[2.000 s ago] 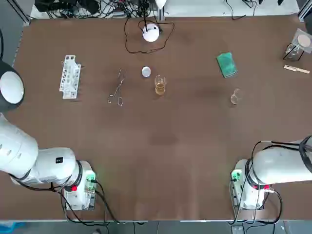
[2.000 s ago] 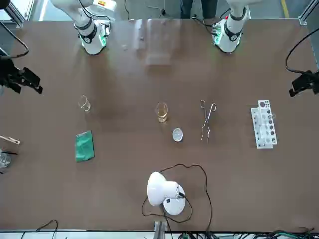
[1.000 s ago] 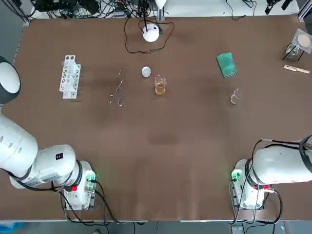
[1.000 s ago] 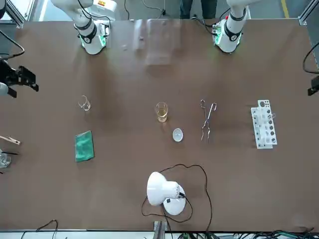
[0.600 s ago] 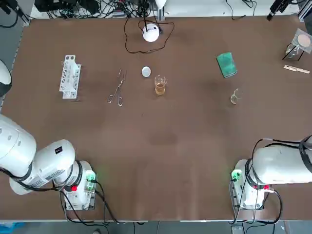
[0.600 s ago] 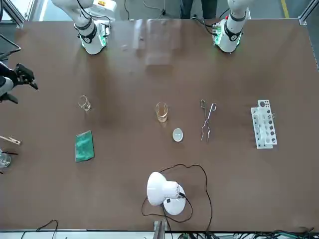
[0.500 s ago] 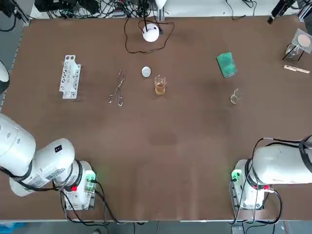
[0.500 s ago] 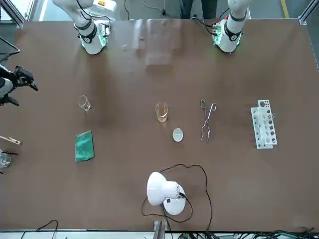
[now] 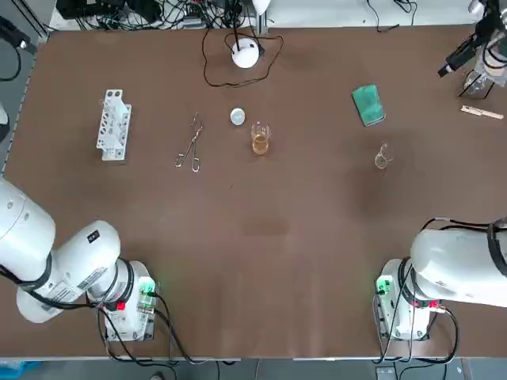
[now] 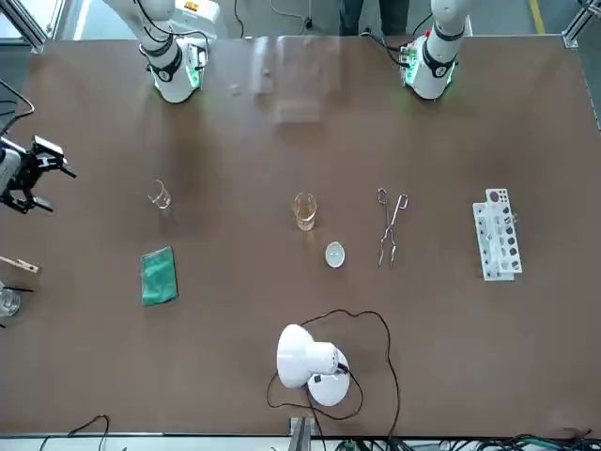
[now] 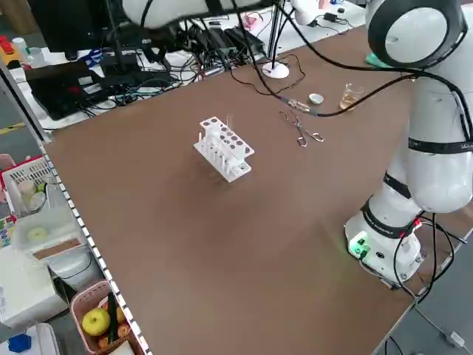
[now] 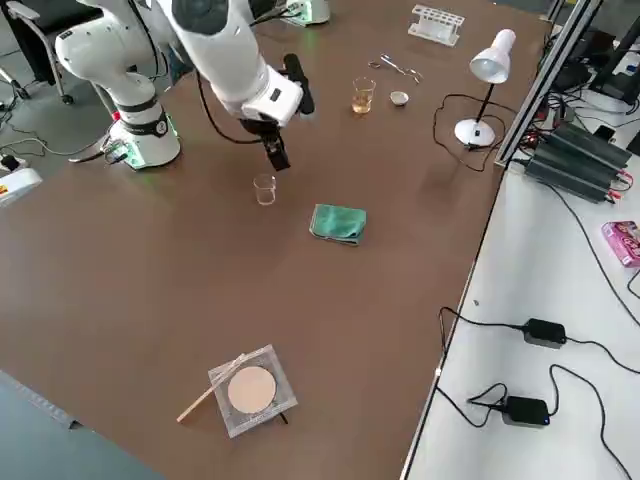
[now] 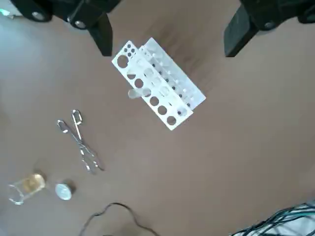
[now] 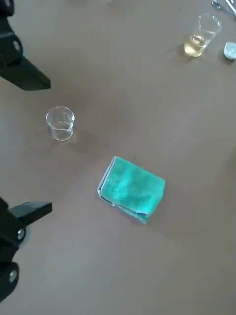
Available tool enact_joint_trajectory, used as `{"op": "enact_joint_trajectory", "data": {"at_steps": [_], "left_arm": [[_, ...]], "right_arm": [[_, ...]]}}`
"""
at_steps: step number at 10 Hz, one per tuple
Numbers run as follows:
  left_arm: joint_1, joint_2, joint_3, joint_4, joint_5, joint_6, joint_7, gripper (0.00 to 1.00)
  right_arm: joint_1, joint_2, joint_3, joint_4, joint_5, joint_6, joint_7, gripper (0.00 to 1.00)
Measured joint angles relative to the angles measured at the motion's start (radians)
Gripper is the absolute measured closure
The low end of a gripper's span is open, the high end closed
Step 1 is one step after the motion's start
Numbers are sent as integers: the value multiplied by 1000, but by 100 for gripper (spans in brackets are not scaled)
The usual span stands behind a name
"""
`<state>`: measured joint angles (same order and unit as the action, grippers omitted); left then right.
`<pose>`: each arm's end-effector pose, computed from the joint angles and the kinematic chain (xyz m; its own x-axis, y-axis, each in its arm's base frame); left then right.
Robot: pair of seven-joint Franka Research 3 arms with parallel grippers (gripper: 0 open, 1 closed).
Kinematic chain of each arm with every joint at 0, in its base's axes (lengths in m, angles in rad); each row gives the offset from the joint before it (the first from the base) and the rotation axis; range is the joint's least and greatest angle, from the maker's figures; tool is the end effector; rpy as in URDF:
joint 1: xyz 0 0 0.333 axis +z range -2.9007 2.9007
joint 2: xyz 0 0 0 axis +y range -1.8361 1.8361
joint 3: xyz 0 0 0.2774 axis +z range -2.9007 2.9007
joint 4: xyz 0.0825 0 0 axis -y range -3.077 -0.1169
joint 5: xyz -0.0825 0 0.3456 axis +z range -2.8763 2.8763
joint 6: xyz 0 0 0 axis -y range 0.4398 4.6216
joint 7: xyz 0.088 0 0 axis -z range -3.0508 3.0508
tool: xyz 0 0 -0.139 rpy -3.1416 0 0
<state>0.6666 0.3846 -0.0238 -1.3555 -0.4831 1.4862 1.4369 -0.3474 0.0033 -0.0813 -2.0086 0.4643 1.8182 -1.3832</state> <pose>0.5103 0.3000 0.4427 0.6936 -0.5784 0.4294 -0.7137 -0.6323 0.3012 0.4721 -0.1600 0.3947 0.6921 0.6271 0.3573 0.7204 -0.6311 -0.2876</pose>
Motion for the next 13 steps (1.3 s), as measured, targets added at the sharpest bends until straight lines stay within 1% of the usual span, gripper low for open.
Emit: {"op": "enact_joint_trajectory", "data": {"at_steps": [1,2,5,8,11,13], "left_arm": [[23,42,0,-2,-39,-1,112,0],[33,78,-1,-2,-63,-1,185,0],[79,166,-5,-4,-125,-24,430,0],[103,228,-6,-12,-162,-56,561,0],[116,309,-8,-16,-213,-70,700,0],[117,366,-27,-21,-238,-101,762,0]], "right_arm": [[-33,27,-1,-30,44,9,-121,0],[-59,73,-1,-44,93,14,-242,0],[-128,246,-2,-63,219,17,-597,0],[-187,372,-2,-119,315,17,-896,0],[-195,404,-1,-134,324,13,-1043,0],[-200,421,-1,-158,339,13,-1150,0]]}}
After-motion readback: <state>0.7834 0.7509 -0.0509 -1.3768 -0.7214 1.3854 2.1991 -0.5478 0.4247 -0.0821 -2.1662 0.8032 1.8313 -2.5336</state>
